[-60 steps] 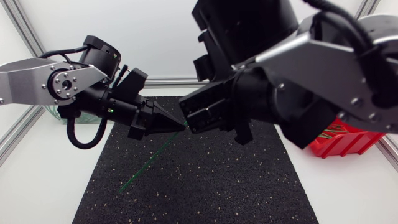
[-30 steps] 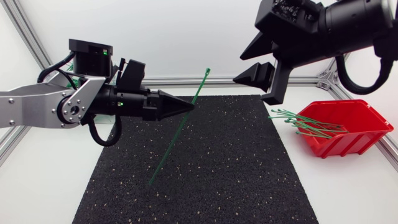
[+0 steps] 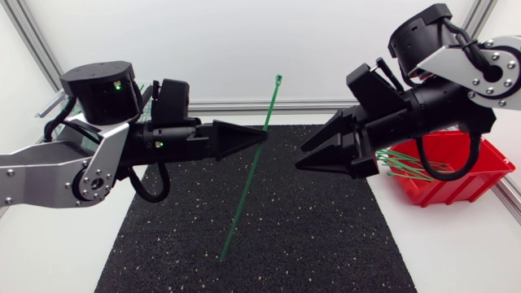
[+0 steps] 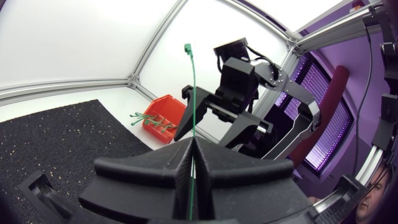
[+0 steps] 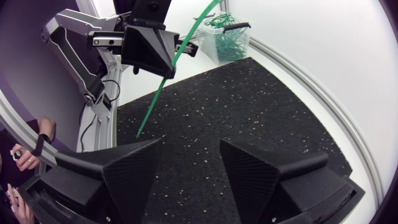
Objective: Take a green cable tie from the red box, thread the tail through the head to close it, then place it in the transparent bin on the left.
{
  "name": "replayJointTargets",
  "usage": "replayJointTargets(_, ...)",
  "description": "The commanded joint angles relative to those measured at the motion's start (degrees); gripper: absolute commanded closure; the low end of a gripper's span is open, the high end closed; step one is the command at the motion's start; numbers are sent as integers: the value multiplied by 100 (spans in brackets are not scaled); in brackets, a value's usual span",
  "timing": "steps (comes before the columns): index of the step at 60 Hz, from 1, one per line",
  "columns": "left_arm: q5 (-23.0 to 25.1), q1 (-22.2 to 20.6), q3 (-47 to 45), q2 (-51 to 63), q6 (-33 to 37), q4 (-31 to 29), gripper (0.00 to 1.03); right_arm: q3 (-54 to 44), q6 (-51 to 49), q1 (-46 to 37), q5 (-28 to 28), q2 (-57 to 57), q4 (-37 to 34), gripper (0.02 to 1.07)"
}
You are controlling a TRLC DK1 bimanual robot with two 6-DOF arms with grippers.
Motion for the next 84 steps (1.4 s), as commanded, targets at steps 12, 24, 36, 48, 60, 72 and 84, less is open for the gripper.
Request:
replayJointTargets(12,-268,-435,-180,39,-521,502,100,-394,334,218,-1176,267,214,41)
replayJointTargets(24,-532,-541,-303,118,-653,792,100,-526,668,376,-1817,452,873,58)
replayJointTargets(36,-628,-532,-373,162,-811,924,100,-535,773,358,-2011,601,1084,73)
replayJointTargets(48,-628,-541,-435,136,-899,995,100,-543,852,332,-2037,627,1251,83)
replayJointTargets(60,-628,-541,-496,57,-943,1030,100,-579,861,297,-2072,619,1286,101)
replayJointTargets(72,-628,-558,-540,48,-943,1030,100,-623,852,306,-2108,531,1304,101)
replayJointTargets(84,-620,-567,-505,74,-943,1030,81,-666,809,306,-2072,540,1286,101)
